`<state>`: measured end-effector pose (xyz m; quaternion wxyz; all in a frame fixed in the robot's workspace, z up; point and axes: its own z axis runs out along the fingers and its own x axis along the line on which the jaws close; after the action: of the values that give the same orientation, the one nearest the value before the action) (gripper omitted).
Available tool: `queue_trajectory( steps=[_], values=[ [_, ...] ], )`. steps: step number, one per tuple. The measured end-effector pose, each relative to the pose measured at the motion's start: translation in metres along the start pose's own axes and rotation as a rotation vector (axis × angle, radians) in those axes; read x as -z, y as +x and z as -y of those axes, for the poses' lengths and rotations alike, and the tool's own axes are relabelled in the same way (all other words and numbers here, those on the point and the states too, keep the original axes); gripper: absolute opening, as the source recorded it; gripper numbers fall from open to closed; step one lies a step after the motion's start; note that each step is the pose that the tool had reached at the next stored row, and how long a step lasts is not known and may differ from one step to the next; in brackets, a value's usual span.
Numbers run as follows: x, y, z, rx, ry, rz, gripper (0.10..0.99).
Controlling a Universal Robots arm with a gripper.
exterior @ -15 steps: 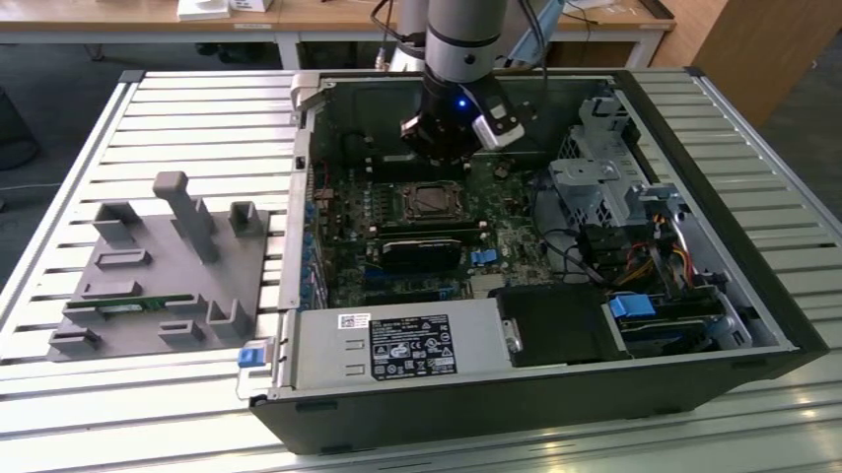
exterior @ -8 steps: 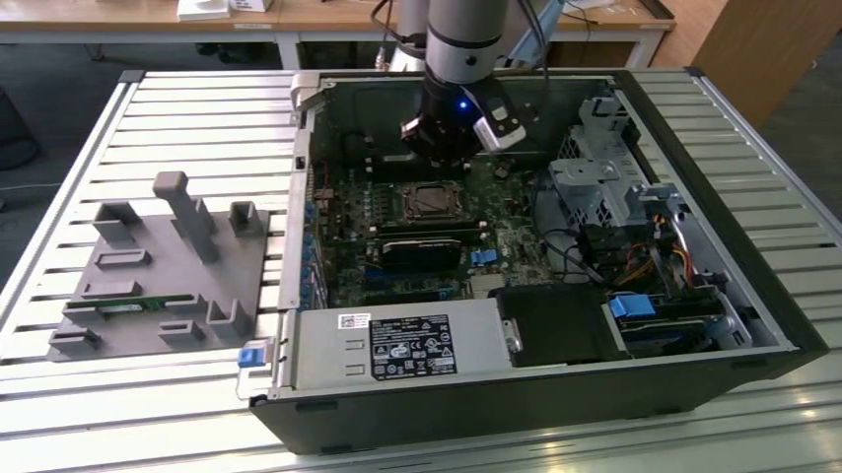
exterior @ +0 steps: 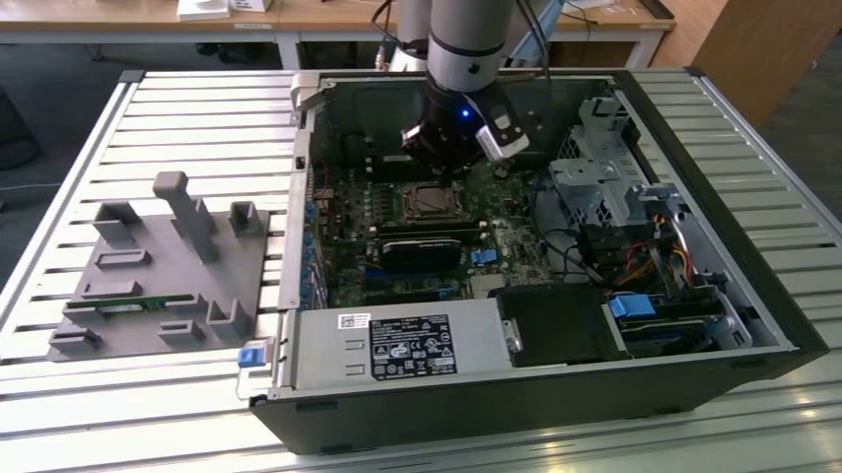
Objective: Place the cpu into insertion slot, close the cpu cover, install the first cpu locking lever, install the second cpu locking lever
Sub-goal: 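Install the second cpu locking lever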
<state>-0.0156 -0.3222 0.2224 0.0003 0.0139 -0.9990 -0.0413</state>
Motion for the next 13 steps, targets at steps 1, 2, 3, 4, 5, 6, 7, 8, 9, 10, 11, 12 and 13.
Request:
queue_trajectory(
  steps=[1, 2, 3, 4, 5, 6, 7, 8, 9, 10, 11, 12, 13],
  values=[
    [0.0001, 0.0000, 0.0006, 0.000, 0.000, 0.0000, 0.106],
    [0.0002, 0.0000, 0.0009, 0.000, 0.000, 0.0000, 0.106],
    [0.0008, 0.0001, 0.0010, 0.000, 0.000, -0.0002, 0.106],
    [0.0015, 0.0001, 0.0011, 0.000, 0.000, -0.0002, 0.106],
    [0.0025, 0.0000, 0.0011, 0.000, 0.000, -0.0003, 0.106],
    [0.0041, 0.0000, 0.0011, 0.000, 0.000, -0.0005, 0.106],
    [0.0060, 0.0001, 0.0009, 0.000, 0.000, -0.0006, 0.106],
    [0.0073, 0.0001, 0.0009, 0.000, 0.000, -0.0007, 0.106],
    [0.0079, 0.0001, 0.0009, 0.000, 0.000, -0.0007, 0.106],
    [0.0079, 0.0000, 0.0011, 0.000, 0.000, -0.0005, 0.106],
    [0.0080, 0.0000, 0.0015, 0.000, 0.000, -0.0007, 0.106],
    [0.0081, 0.0000, 0.0026, 0.000, 0.000, -0.0007, 0.106],
    [0.0083, 0.0001, 0.0043, 0.000, 0.000, -0.0007, 0.106]
  ],
)
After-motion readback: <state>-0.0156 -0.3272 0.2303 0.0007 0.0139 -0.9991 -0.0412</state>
